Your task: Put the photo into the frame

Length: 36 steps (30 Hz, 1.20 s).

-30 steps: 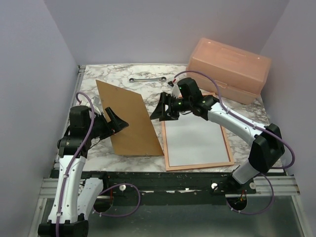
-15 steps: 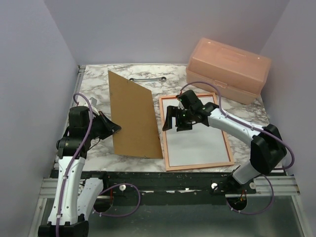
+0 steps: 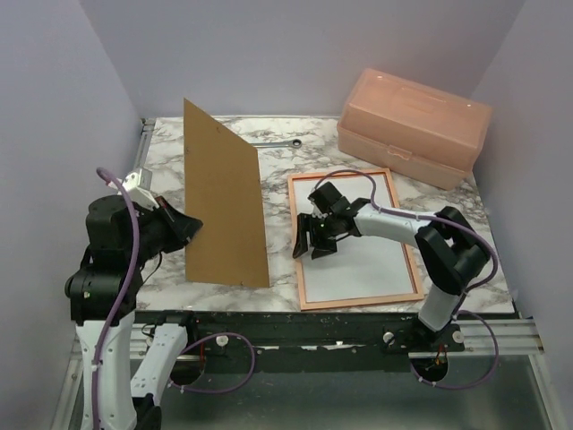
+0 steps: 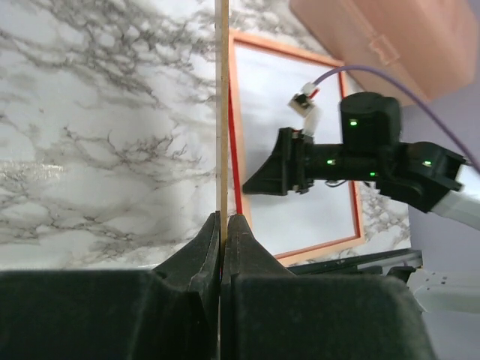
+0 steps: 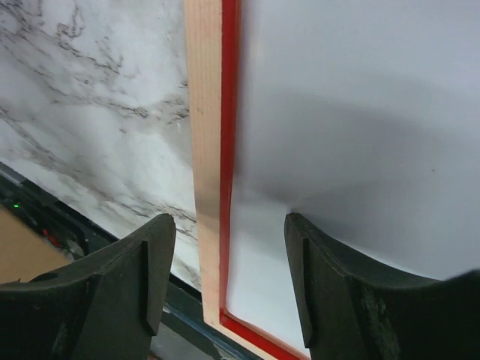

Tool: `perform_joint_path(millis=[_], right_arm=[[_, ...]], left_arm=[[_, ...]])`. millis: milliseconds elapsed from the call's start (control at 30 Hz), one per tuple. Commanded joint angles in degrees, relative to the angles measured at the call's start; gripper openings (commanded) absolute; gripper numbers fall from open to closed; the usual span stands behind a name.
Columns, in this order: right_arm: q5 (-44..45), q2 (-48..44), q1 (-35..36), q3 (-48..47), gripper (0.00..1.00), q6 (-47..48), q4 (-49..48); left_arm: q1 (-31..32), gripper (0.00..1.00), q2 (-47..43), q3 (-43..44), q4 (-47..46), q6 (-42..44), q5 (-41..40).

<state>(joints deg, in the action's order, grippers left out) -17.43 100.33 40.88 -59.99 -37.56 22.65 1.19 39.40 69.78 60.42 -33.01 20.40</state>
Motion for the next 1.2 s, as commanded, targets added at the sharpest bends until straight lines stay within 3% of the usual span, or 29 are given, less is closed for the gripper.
perform_joint_path(millis=[0, 200, 733, 800, 1000, 1167], right_arm=[[-4.5, 4.2, 2.3, -2.8, 0.63, -2.0, -5.4], [-6.4, 9.4, 5.5, -7.8, 0.48, -3.8, -6.4], [-9.6, 13.2, 11.1, -14.1, 0.47, -6.8, -9.8], [-9.0, 11.8, 11.1, -13.8, 0.51, -6.1, -9.1], [-1.9, 6.2, 10.7, -13.8, 0.73, -3.3, -3.3], [-0.5, 2.0, 7.3, -10.0, 0.76, -2.1, -1.1]], left_arm=[[-0.1, 0.00, -2.5, 7.4, 1.0, 1.3, -0.6], [-0.1, 0.00, -3.3, 10.4, 1.8, 1.4, 0.2], [-0.1, 0.00, -3.6, 11.4, 2.5, 1.6, -0.2], [-0.1, 0.00, -3.7, 11.4, 2.5, 1.6, 0.0], [-0.2, 0.00, -4.0, 10.4, 1.9, 1.3, 1.0], [-0.1, 0.00, -4.6, 8.2, -0.5, 0.2, 4.1]])
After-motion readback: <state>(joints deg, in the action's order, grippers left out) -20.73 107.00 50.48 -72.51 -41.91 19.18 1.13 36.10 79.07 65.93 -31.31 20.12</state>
